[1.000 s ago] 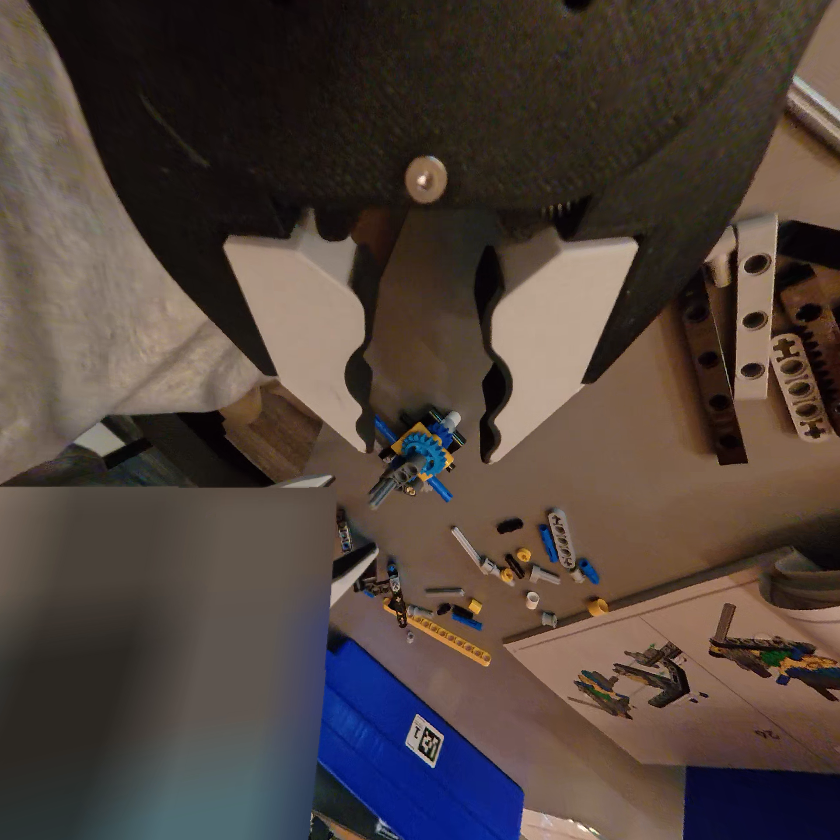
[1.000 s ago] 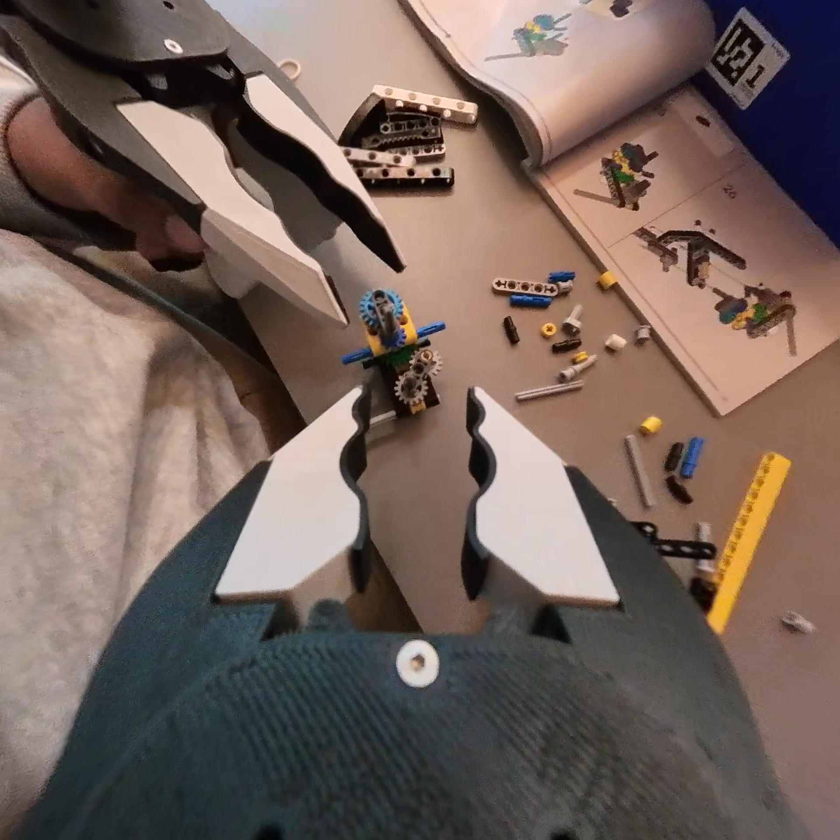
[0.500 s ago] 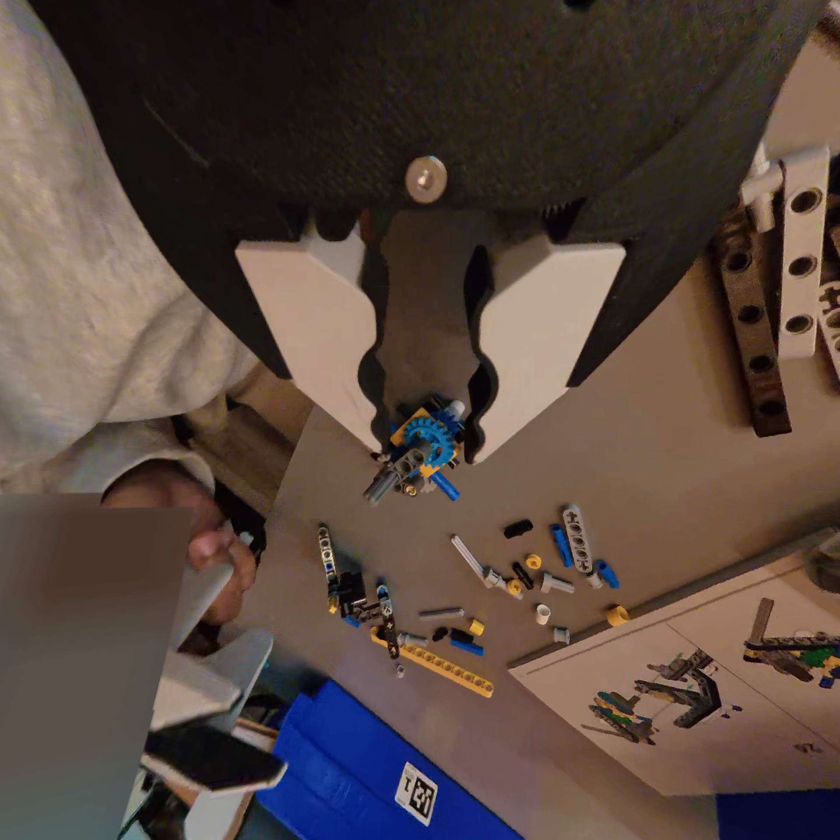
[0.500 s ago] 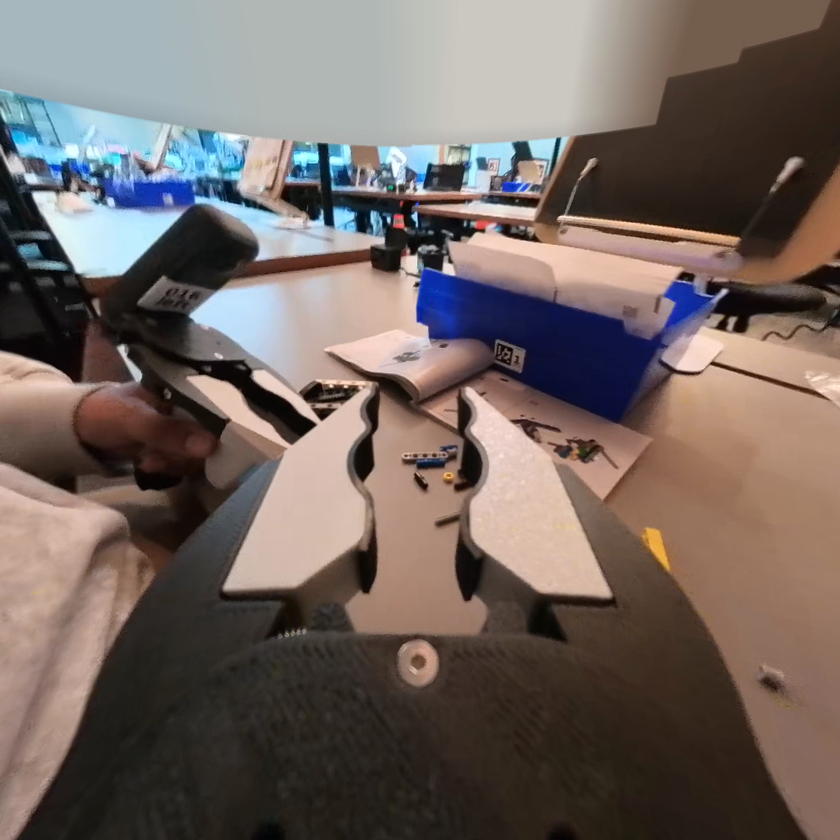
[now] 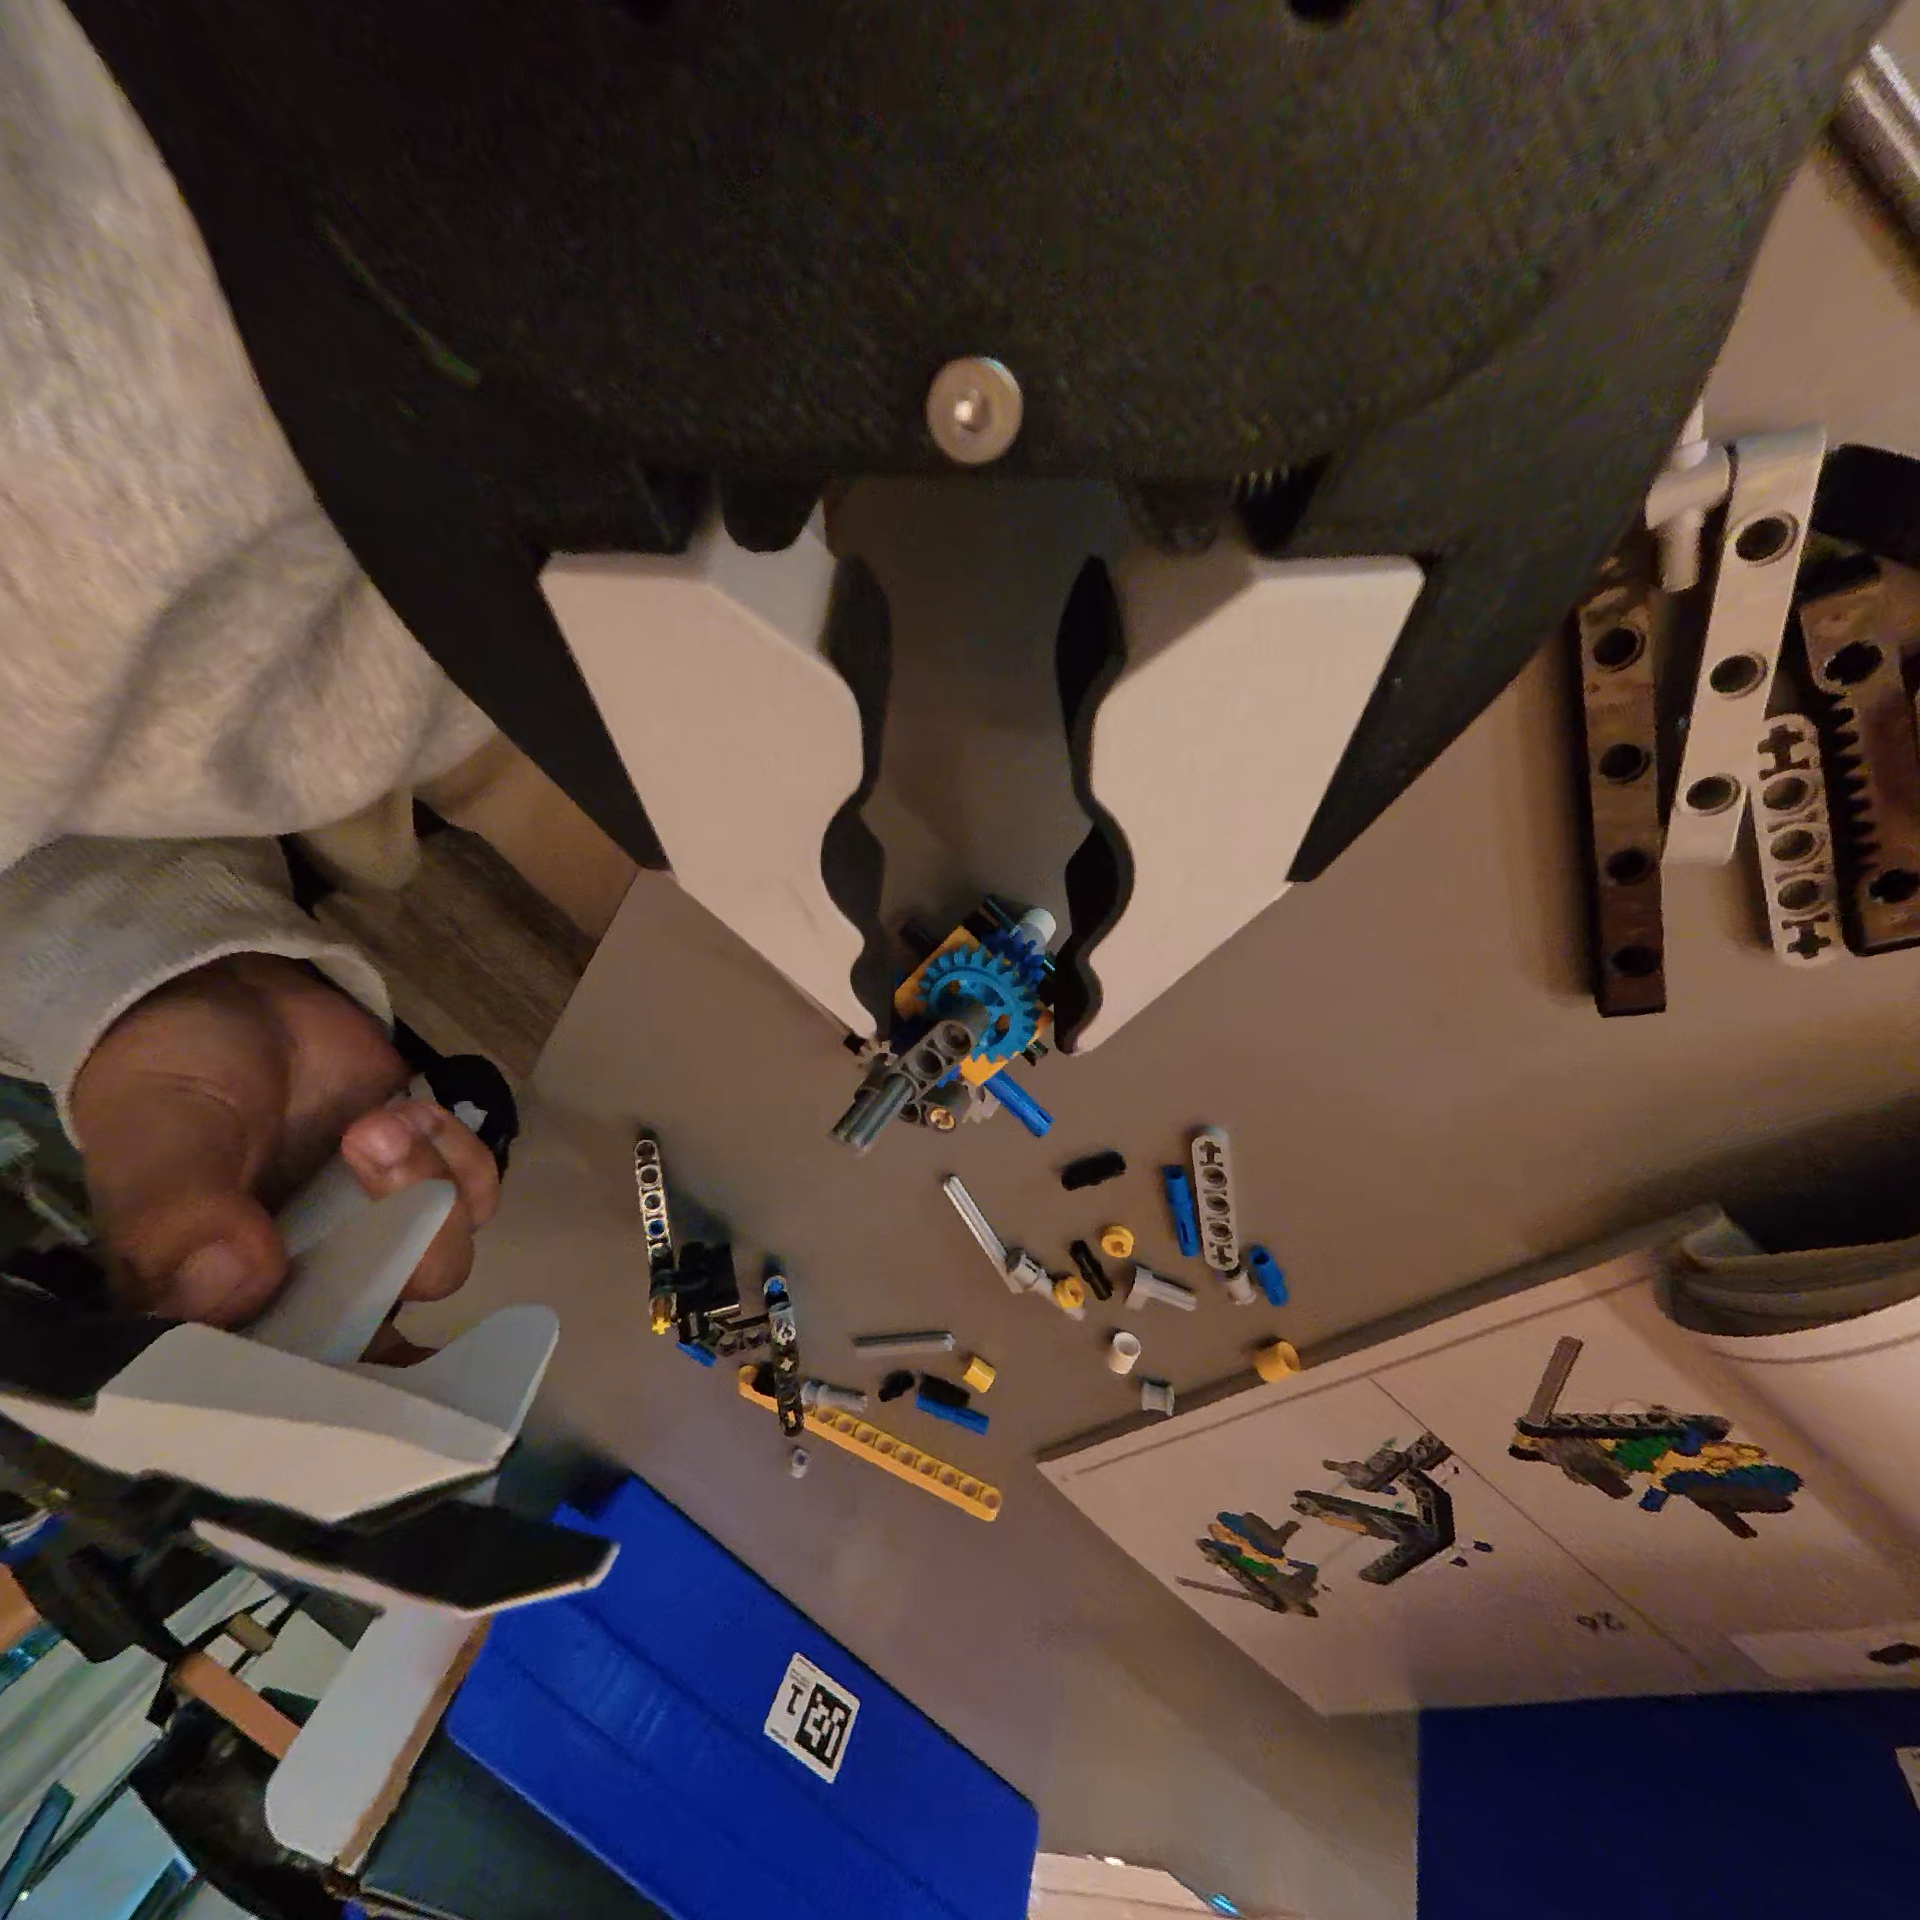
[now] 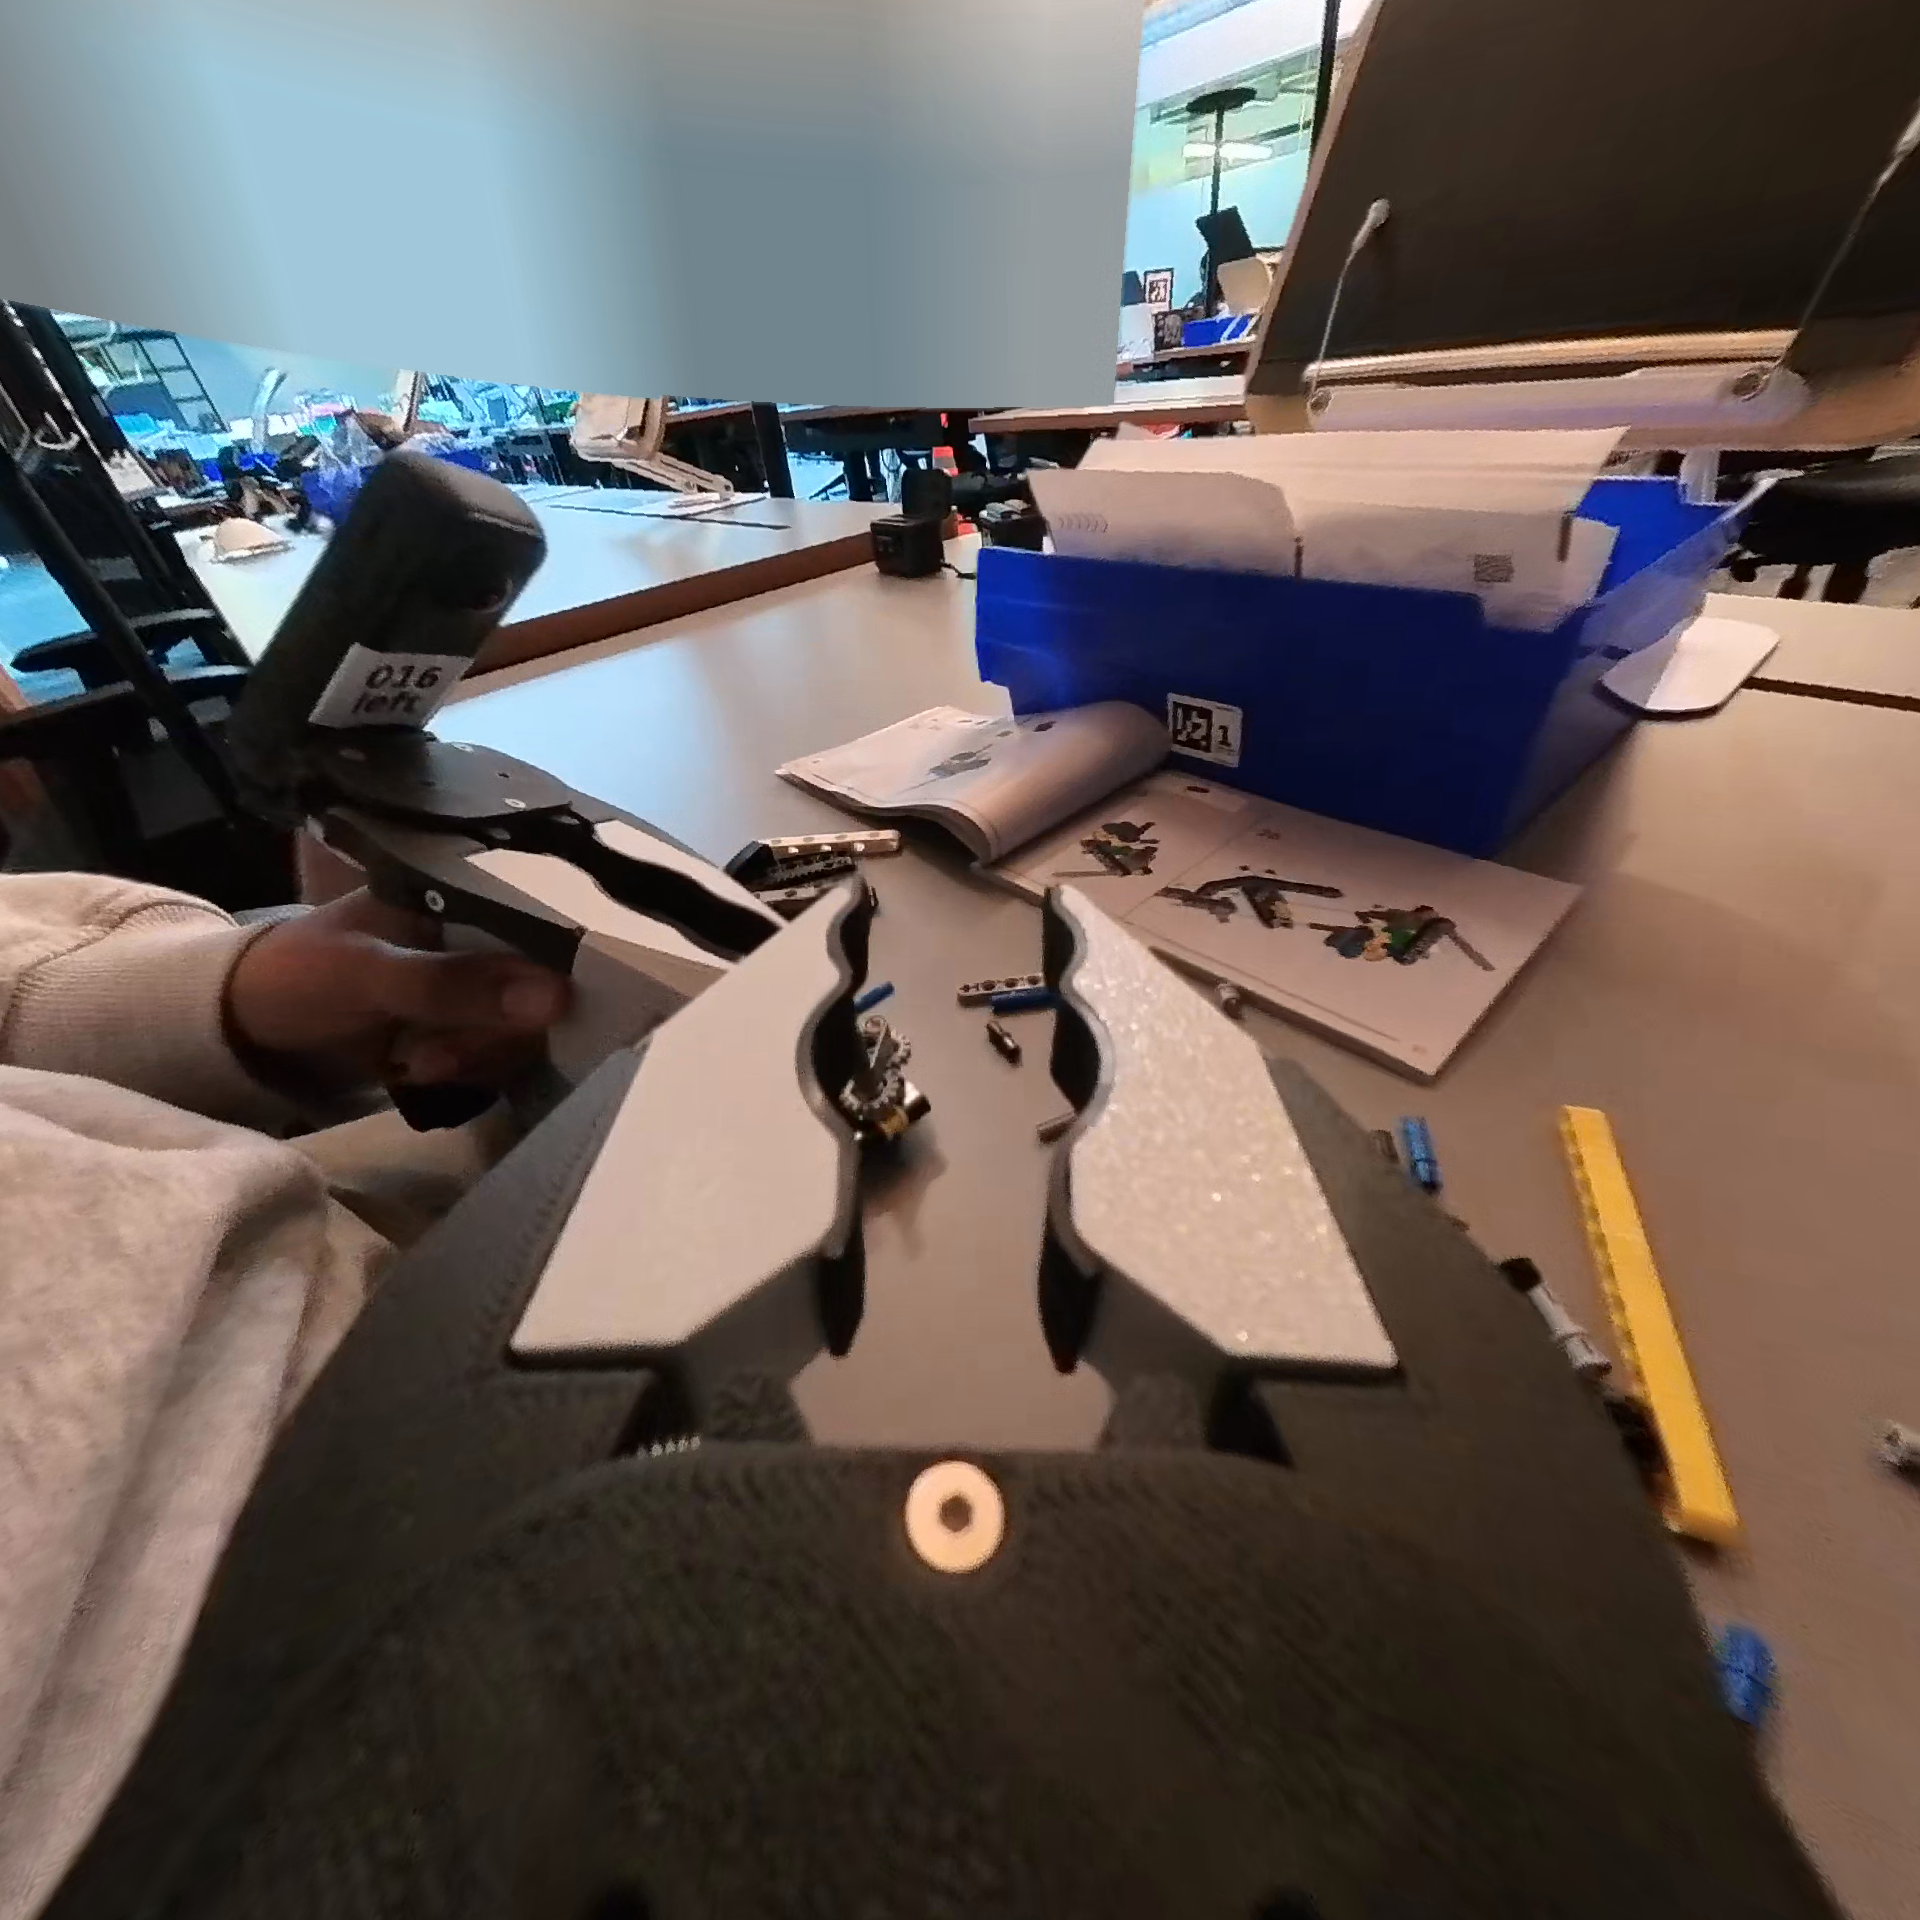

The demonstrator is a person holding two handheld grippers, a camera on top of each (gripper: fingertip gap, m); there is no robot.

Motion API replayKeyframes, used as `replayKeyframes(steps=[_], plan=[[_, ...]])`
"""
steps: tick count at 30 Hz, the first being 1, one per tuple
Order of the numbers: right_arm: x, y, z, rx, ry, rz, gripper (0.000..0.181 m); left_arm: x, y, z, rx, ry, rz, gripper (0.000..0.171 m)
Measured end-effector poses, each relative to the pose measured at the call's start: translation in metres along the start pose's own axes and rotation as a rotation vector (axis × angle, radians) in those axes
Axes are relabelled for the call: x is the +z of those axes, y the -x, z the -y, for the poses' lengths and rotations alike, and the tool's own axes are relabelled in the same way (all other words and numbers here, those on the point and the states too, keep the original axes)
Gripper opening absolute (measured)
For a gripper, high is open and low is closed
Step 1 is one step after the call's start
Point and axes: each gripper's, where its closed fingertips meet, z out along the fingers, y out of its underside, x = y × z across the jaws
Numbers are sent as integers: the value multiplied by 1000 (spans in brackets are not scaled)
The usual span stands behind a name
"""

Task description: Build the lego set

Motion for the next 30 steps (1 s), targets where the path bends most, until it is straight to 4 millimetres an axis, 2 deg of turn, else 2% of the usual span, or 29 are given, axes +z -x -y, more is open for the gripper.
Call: replayKeyframes(steps=[10,17,20,25,28,30], plan=[[2,5,-2,-18,15,6,35,-9,-10,1,85,-42,-36,52],[-1,11,3,38,23,52,56,-16,-9,3,96,-63,-45,63],[-6,10,12,-2,7,26,62,-19,-8,7,79,-93,-54,65],[-19,-2,25,-215,-5,-115,49,-24,-5,10,75,-119,-47,70],[-16,-5,9,-280,80,-141,30,-24,-2,7,122,-112,-4,70],[-9,-3,-7,-305,150,-135,29,-24,-3,5,155,-102,10,70]])
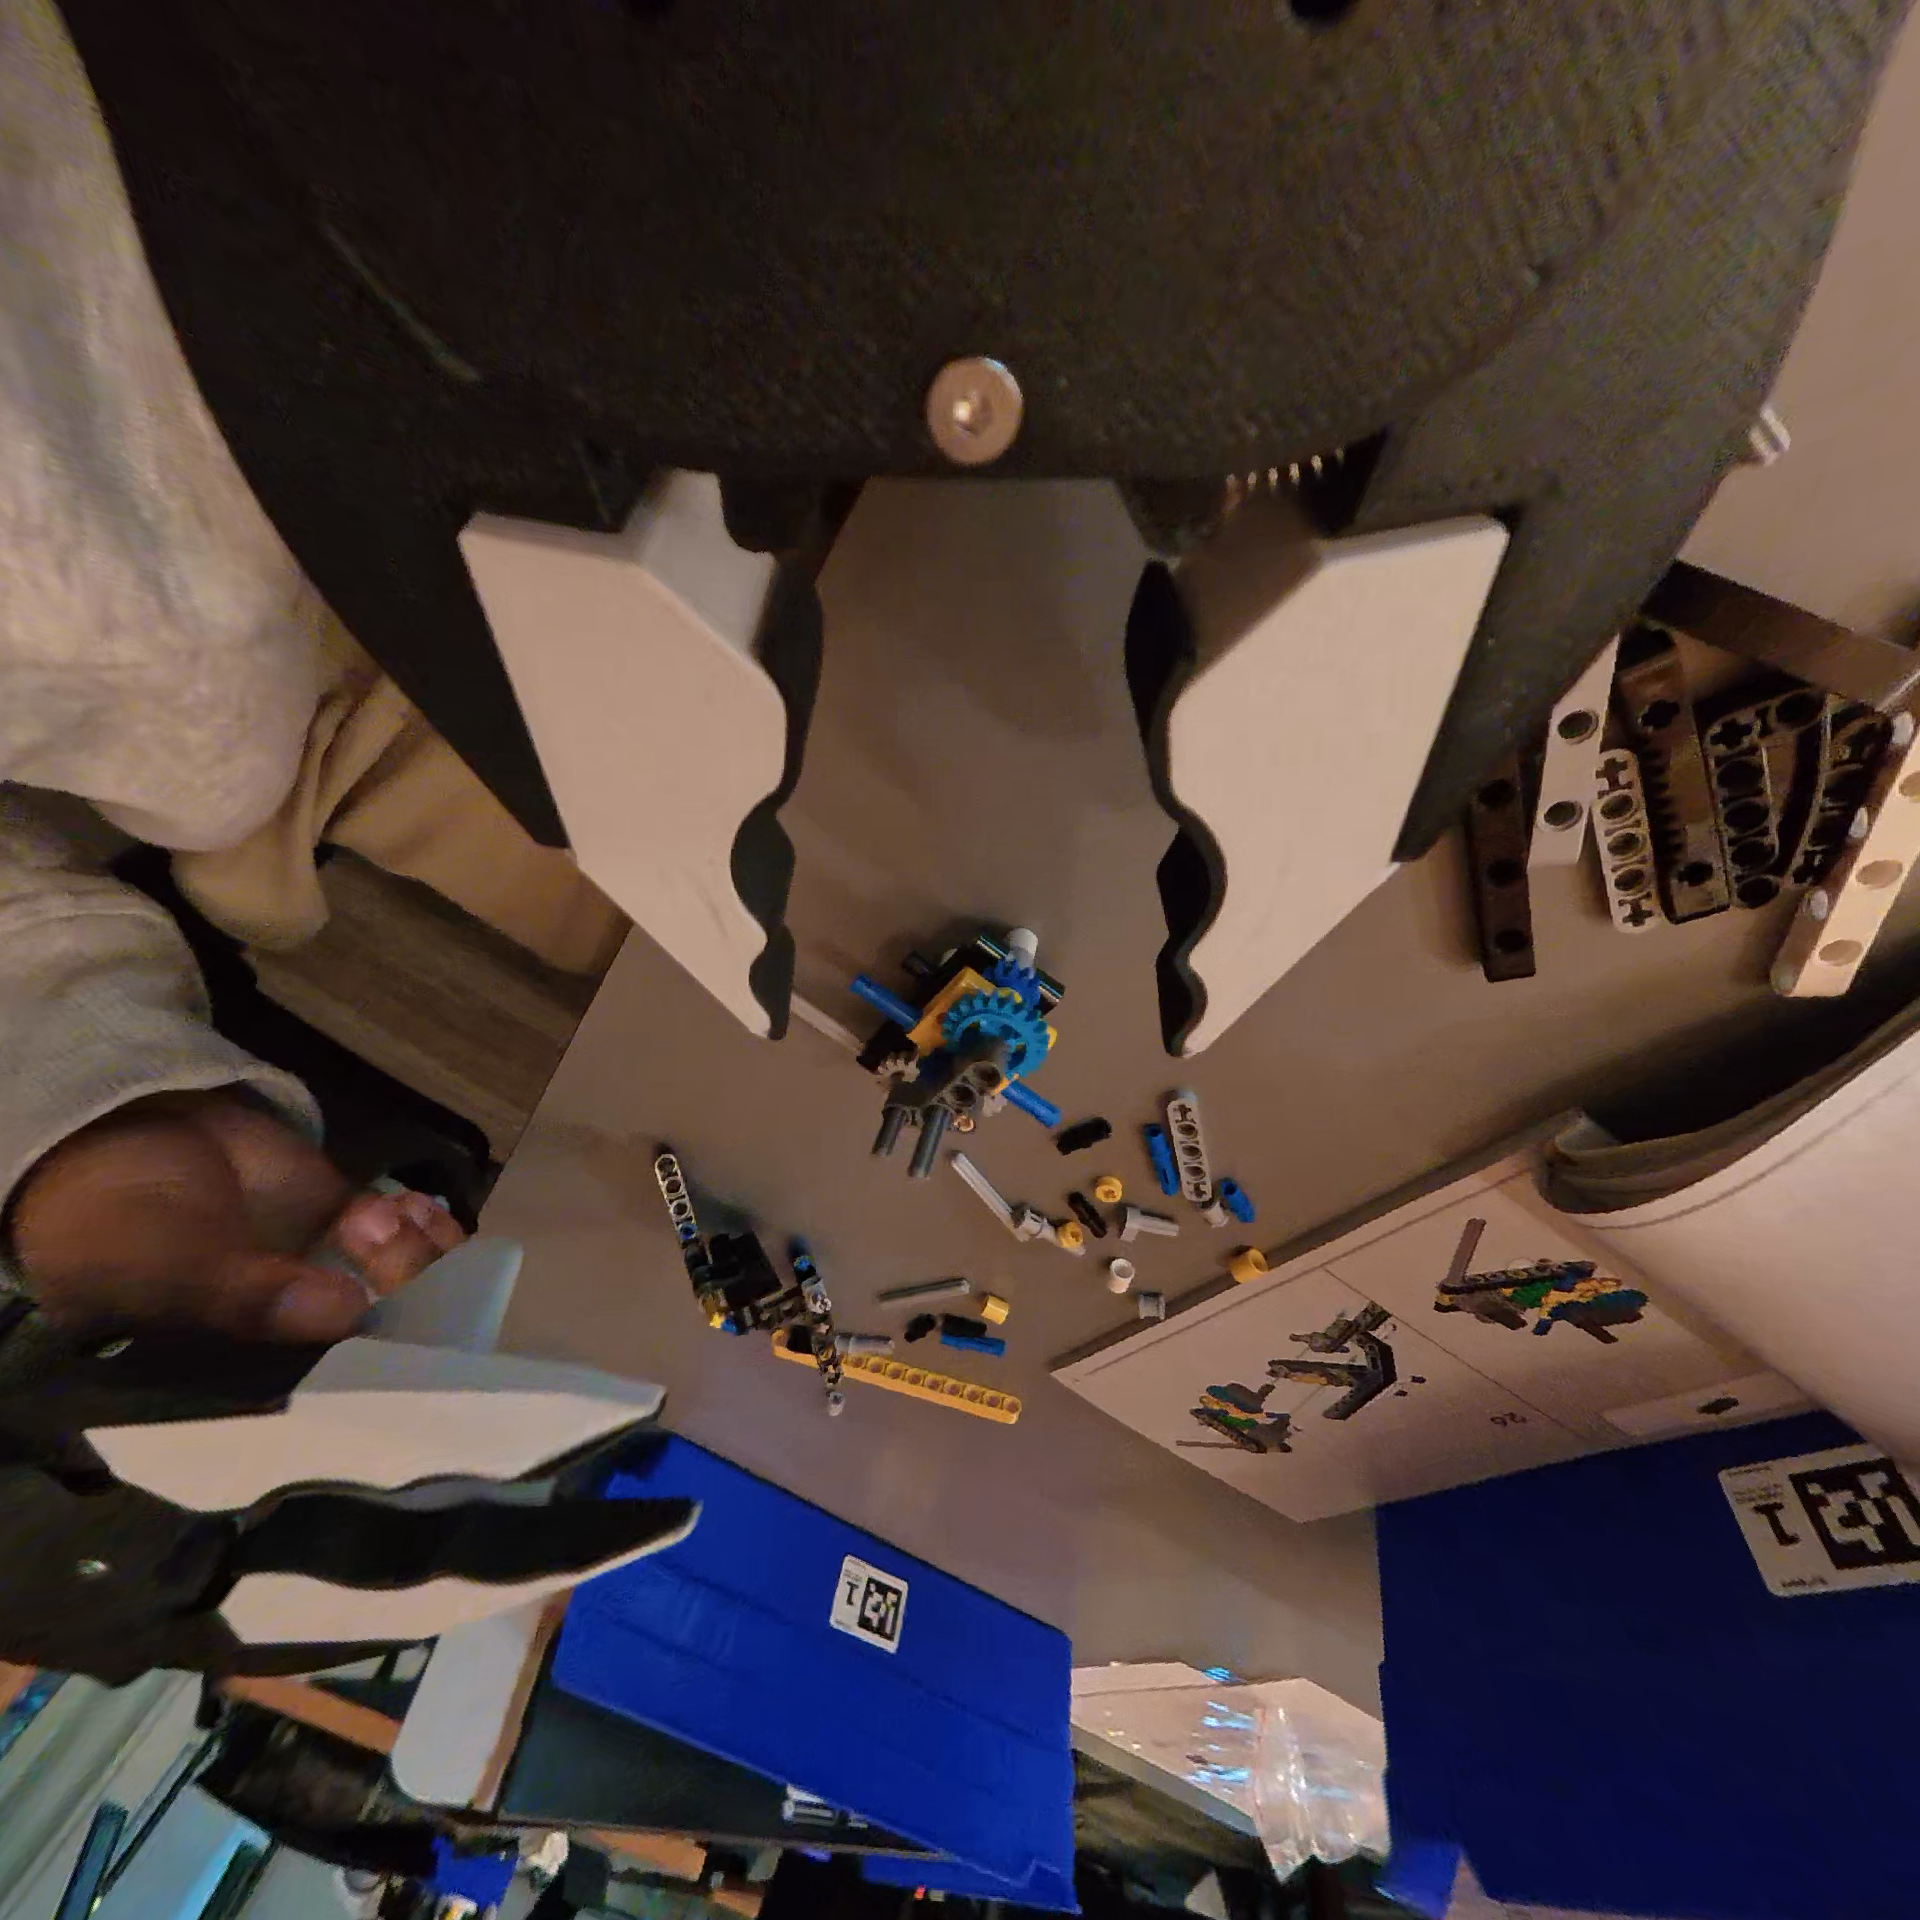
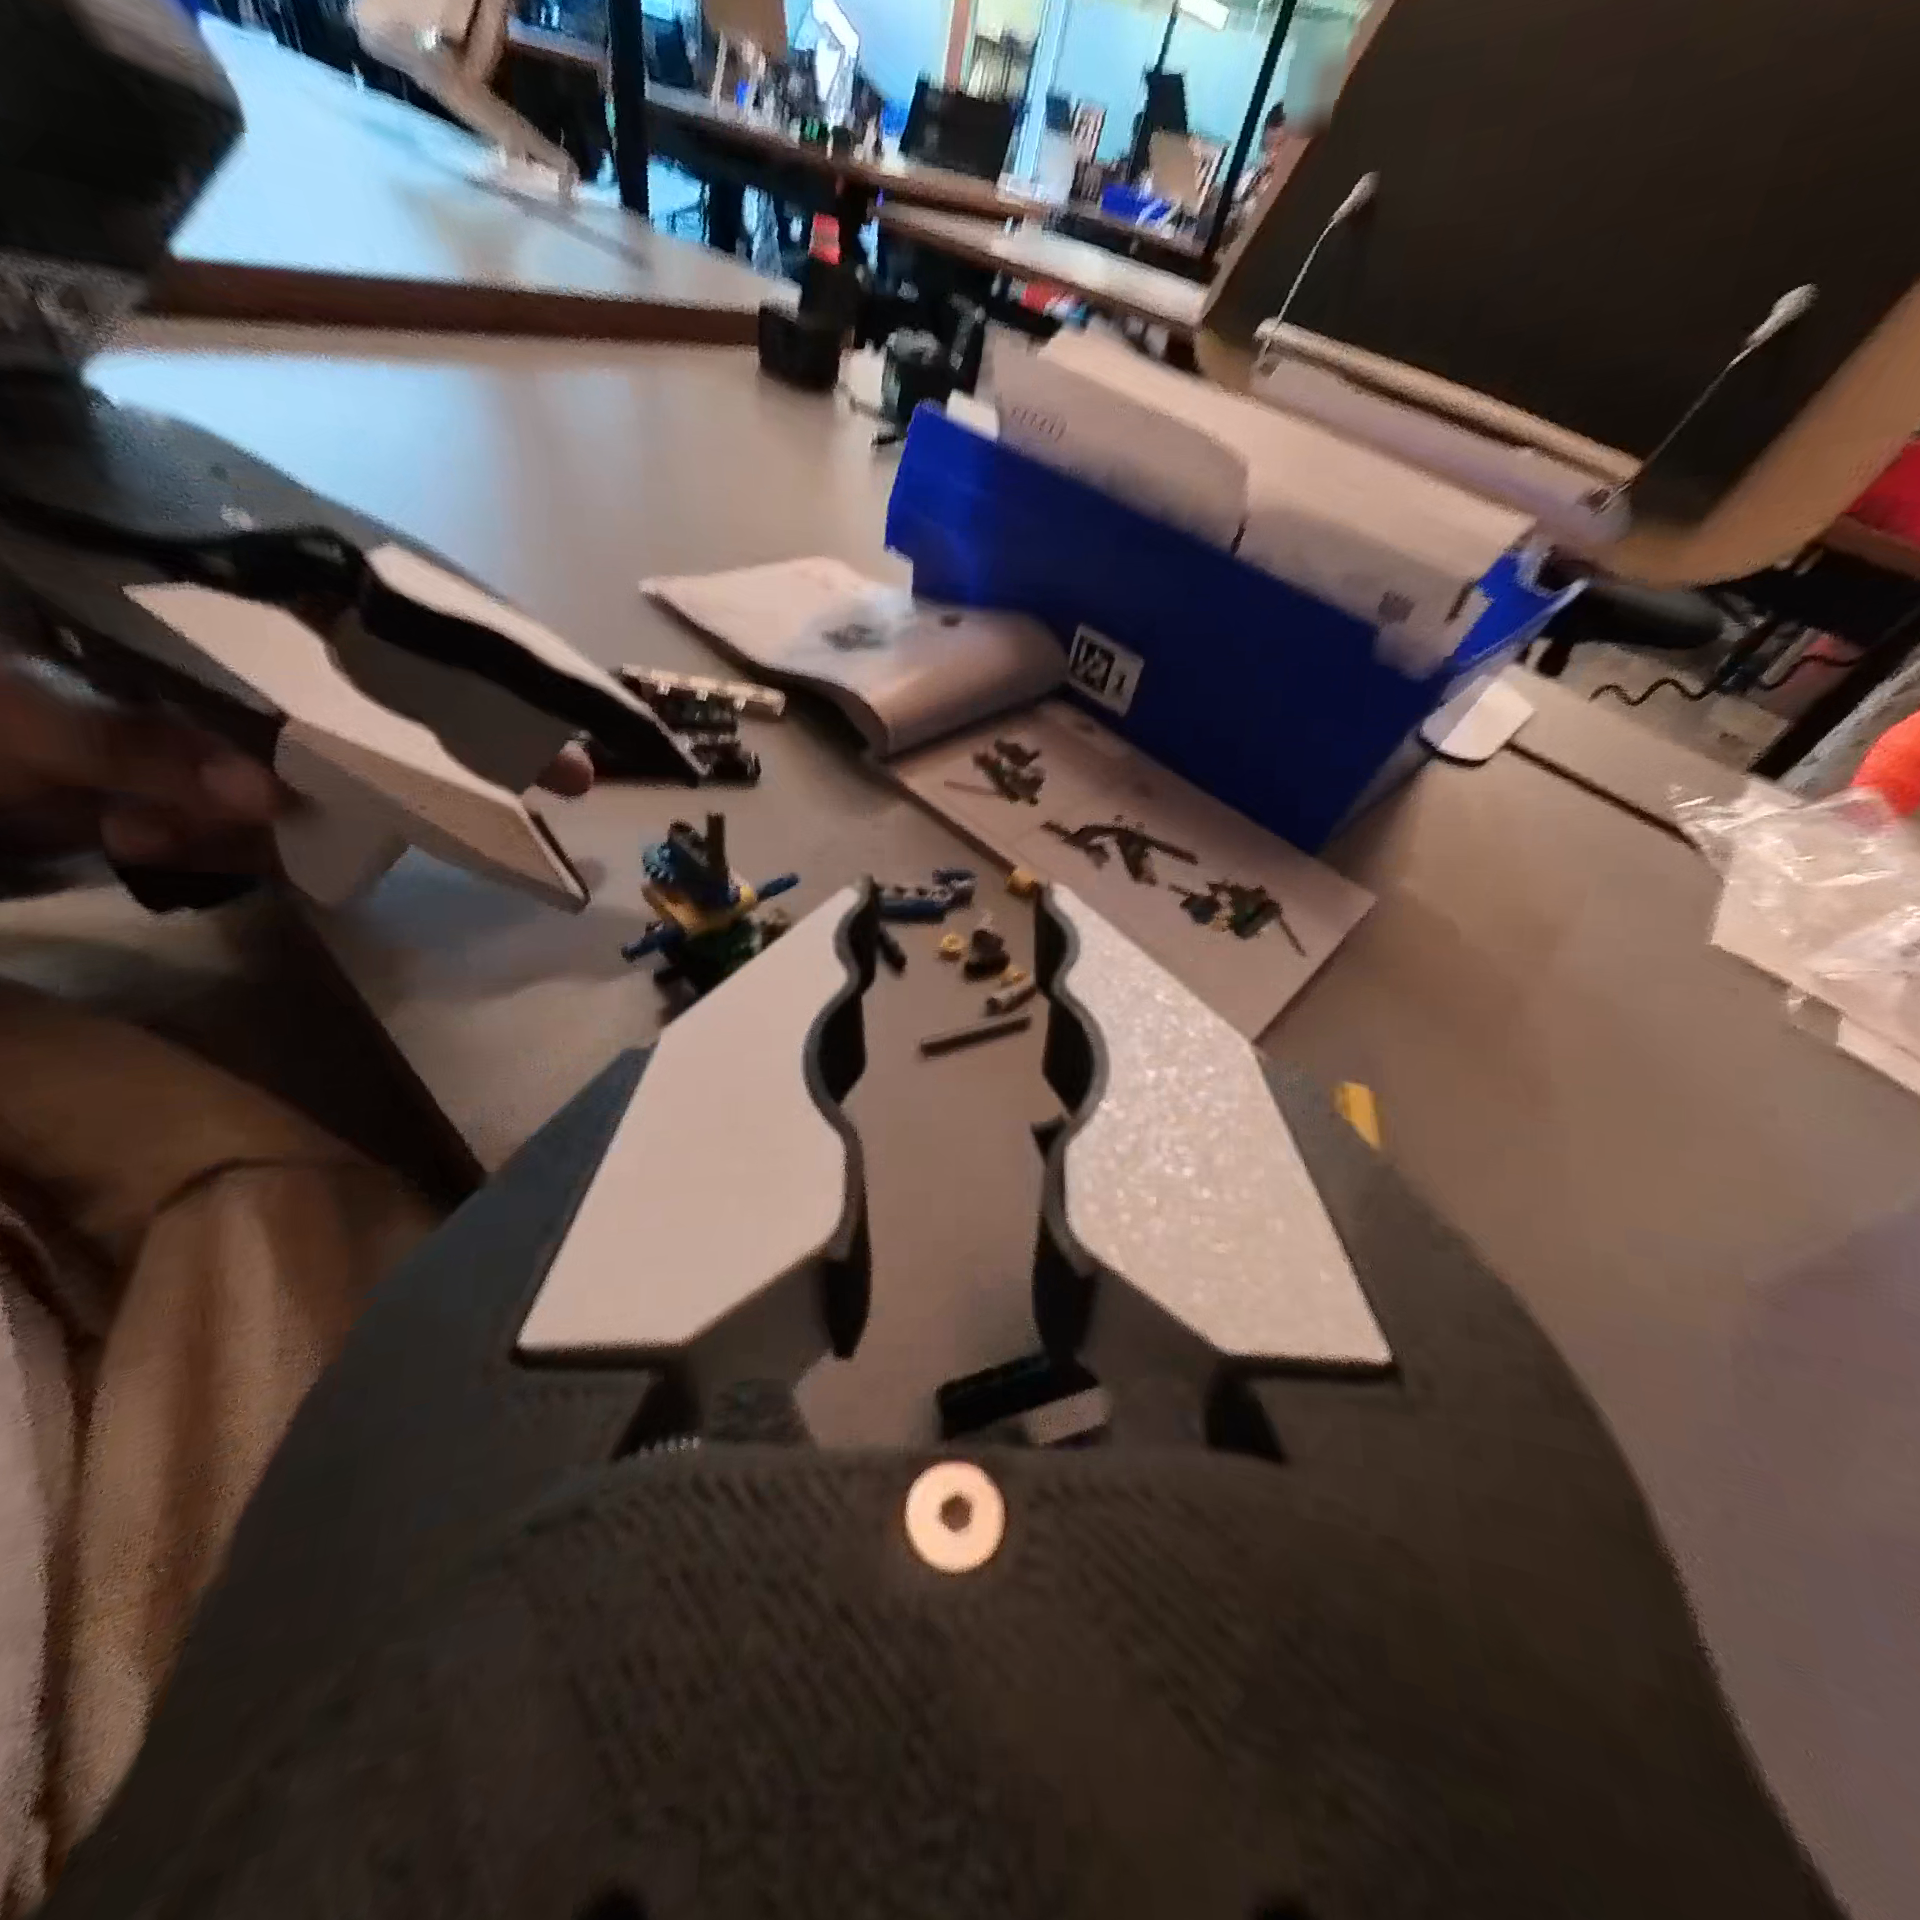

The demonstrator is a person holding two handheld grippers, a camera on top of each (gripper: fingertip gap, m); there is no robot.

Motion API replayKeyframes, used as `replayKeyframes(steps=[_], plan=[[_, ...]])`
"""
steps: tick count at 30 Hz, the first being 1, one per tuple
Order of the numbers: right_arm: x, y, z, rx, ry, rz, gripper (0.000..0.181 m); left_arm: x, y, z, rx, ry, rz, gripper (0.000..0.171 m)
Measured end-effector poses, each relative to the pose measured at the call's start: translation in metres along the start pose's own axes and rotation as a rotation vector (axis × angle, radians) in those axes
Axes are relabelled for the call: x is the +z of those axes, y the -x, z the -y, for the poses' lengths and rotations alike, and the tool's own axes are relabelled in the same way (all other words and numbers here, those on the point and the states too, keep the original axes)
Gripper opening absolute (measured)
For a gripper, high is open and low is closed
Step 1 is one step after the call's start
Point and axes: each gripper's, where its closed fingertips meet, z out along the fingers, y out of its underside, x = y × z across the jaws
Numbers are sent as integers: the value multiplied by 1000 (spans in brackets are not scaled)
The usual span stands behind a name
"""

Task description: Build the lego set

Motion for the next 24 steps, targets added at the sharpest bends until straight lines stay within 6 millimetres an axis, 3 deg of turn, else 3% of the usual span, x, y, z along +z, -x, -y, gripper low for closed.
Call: replayKeyframes(steps=[4,7,11,17,21,24], plan=[[11,19,-9,4,43,69,34,3,-5,-5,47,32,-6,70],[16,22,-7,9,29,80,37,5,-6,-8,48,60,-20,70],[20,10,-14,-1,19,45,44,6,-6,-8,17,67,-38,71],[11,12,-4,159,-91,218,42,6,-5,-7,-39,70,-64,73],[5,-2,1,156,-149,191,37,-2,-18,19,25,1,-71,84],[1,-19,2,131,-172,130,35,-2,-4,24,118,-29,19,84]])
